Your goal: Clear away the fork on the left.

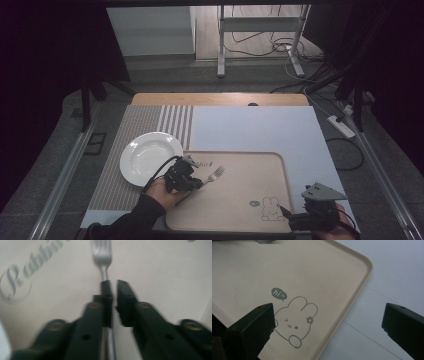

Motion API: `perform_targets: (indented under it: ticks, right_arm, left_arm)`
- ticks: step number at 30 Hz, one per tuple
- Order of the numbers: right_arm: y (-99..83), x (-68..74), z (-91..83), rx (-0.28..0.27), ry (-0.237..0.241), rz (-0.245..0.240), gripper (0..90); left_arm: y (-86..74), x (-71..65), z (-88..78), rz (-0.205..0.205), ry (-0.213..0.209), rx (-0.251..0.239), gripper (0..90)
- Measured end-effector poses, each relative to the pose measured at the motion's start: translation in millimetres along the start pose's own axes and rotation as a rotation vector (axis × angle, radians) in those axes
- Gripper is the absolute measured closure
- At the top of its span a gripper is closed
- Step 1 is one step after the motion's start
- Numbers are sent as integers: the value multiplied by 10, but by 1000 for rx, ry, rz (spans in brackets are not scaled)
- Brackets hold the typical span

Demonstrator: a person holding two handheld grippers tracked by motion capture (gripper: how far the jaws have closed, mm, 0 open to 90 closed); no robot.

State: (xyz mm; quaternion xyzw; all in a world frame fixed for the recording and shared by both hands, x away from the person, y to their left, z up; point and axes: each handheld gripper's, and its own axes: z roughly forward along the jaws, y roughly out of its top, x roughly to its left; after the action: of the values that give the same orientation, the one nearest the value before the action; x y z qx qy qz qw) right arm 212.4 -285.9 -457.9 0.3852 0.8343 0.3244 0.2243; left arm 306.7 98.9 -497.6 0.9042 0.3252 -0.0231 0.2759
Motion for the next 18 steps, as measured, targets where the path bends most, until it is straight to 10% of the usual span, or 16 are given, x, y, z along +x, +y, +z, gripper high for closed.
perform_targets:
  ticks: [6, 18]
  right_arm:
    - [-1, 0, -1, 0, -1, 0, 0]
    - [-3, -6, -3, -5, 2, 6, 0]
  left_arm:
    - [161, -35, 193, 50, -15, 45, 890]
    - [123, 126, 192, 17, 39, 62, 890]
